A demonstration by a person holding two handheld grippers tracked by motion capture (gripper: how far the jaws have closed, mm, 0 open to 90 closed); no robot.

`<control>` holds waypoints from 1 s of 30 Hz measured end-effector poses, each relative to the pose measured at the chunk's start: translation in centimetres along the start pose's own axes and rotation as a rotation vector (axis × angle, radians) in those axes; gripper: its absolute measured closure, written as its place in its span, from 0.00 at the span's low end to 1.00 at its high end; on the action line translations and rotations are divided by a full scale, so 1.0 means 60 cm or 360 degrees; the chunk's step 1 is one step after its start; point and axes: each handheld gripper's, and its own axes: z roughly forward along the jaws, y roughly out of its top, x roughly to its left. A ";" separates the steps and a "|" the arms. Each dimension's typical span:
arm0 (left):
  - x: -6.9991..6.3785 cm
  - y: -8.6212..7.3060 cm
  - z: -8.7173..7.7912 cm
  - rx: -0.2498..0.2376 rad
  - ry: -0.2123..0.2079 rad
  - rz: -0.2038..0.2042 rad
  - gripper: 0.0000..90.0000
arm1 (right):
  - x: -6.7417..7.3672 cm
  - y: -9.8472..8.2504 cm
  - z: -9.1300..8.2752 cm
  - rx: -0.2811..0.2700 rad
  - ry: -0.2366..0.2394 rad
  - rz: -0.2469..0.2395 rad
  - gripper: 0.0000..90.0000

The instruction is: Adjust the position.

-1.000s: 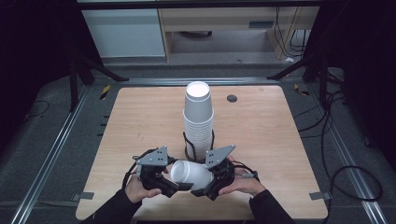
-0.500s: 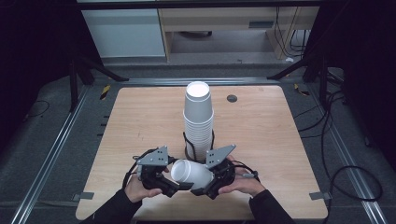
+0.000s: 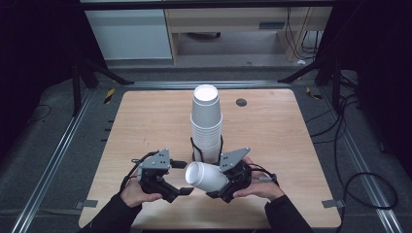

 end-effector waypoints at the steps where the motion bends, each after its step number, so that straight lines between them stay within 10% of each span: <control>1: 0.001 -0.002 0.005 0.0029 0.0010 -0.0001 0.15 | -0.001 -0.001 0.000 0.0018 -0.0015 -0.0008 0.11; 18: -0.004 -0.010 0.059 0.0284 -0.0028 0.0038 0.13 | 0.012 0.008 0.055 0.0363 -0.0087 -0.0137 0.11; 30: -0.005 -0.011 0.068 0.0346 -0.0042 0.0018 0.21 | 0.019 0.012 0.071 0.0414 -0.0069 -0.0180 0.10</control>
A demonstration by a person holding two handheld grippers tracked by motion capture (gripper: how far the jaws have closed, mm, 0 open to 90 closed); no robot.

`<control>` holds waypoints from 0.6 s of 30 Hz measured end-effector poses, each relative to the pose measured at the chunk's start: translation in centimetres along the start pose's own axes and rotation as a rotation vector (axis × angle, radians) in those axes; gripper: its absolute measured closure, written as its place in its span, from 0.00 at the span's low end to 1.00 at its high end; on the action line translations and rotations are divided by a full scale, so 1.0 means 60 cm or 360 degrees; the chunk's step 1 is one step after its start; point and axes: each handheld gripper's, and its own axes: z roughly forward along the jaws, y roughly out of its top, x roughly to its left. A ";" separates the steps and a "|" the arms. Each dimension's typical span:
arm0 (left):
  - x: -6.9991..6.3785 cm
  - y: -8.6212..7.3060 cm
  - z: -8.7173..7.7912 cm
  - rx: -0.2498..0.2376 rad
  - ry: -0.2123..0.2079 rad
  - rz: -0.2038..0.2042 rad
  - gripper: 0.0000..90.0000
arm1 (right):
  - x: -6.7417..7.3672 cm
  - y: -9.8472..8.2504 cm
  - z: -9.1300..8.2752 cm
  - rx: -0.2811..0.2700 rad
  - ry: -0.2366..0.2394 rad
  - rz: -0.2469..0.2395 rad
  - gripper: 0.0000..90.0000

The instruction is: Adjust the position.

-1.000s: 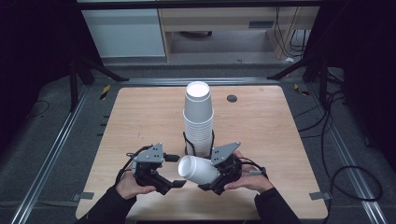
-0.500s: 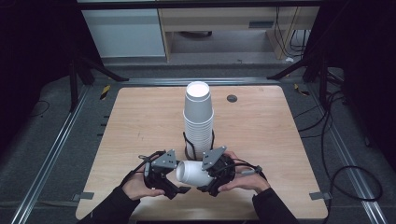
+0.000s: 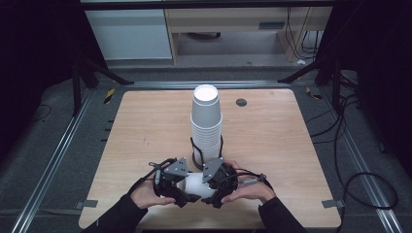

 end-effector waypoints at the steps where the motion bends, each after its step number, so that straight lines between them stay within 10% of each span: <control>1: 0.000 0.000 0.000 0.0003 0.0001 0.0006 0.21 | 0.000 0.000 0.001 -0.0001 0.0000 0.0001 0.10; 18: 0.003 -0.002 -0.011 -0.0019 -0.0010 0.0028 0.23 | -0.002 -0.005 -0.009 -0.0100 0.0040 0.0029 0.06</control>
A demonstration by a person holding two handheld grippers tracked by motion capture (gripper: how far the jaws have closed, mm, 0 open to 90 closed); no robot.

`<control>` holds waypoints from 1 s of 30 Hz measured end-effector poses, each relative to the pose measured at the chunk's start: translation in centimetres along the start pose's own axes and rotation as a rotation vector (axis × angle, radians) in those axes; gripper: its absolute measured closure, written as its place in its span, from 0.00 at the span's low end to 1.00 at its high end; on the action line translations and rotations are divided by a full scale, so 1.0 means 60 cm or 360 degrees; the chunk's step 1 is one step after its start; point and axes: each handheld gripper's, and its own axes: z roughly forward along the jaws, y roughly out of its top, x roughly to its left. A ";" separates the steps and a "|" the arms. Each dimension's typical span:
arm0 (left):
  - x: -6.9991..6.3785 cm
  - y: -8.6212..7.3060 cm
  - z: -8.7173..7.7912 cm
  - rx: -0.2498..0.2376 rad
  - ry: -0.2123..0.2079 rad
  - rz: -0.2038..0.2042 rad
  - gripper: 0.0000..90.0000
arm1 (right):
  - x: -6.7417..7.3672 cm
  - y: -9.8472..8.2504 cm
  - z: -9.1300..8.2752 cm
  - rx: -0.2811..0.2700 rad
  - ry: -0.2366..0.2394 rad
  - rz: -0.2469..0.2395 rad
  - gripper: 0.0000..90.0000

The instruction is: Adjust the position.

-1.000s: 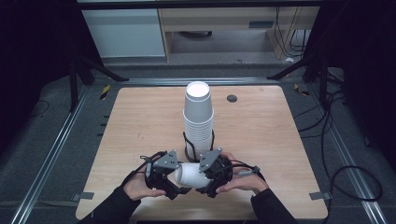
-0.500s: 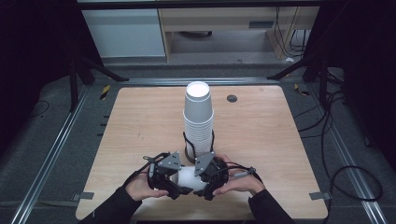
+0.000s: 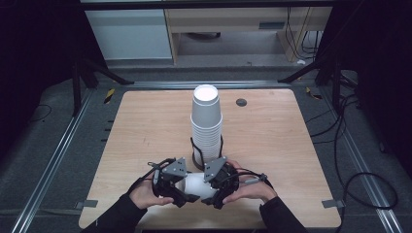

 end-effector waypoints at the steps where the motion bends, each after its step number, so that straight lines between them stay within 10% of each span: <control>1: 0.001 -0.001 -0.002 -0.0015 0.0001 -0.0006 0.23 | -0.001 -0.001 -0.005 -0.0013 -0.0002 0.0010 0.06; 14: 0.031 -0.020 -0.058 -0.0264 0.0050 -0.0110 0.22 | -0.020 -0.020 -0.080 -0.0341 -0.0028 0.0152 0.06; 22: 0.029 -0.024 -0.073 -0.0477 0.0022 -0.0104 0.22 | -0.022 -0.025 -0.076 -0.0411 -0.0008 0.0205 0.06; 30: 0.009 -0.010 -0.056 -0.0499 -0.0049 -0.0041 0.22 | -0.018 -0.021 -0.070 -0.0474 0.0084 0.0218 0.06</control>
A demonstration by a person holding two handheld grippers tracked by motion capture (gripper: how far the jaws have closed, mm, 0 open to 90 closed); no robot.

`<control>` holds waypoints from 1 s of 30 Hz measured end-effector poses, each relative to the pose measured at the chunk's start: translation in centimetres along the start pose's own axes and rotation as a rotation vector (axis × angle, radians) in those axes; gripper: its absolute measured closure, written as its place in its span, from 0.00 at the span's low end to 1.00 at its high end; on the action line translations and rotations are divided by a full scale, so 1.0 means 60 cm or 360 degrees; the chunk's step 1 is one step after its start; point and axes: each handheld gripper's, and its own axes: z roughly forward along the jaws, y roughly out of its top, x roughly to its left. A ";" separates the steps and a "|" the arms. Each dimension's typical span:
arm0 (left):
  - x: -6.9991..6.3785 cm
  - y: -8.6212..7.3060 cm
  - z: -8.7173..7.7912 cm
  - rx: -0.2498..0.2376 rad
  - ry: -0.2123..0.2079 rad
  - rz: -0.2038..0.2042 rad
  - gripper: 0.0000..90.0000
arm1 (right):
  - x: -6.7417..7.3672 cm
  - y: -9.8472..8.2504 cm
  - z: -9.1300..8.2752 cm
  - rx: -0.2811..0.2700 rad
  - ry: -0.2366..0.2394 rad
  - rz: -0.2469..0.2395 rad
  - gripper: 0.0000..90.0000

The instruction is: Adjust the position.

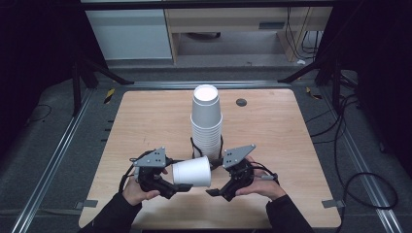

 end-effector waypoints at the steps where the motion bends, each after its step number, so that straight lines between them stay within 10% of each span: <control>1: -0.002 0.000 0.002 0.0000 -0.0012 0.0001 0.22 | 0.000 0.000 0.001 -0.0002 0.0006 -0.0004 0.06; 30: -0.014 -0.001 0.032 0.0108 -0.0088 0.0026 0.22 | 0.009 0.000 0.022 0.0012 0.0128 -0.0014 0.10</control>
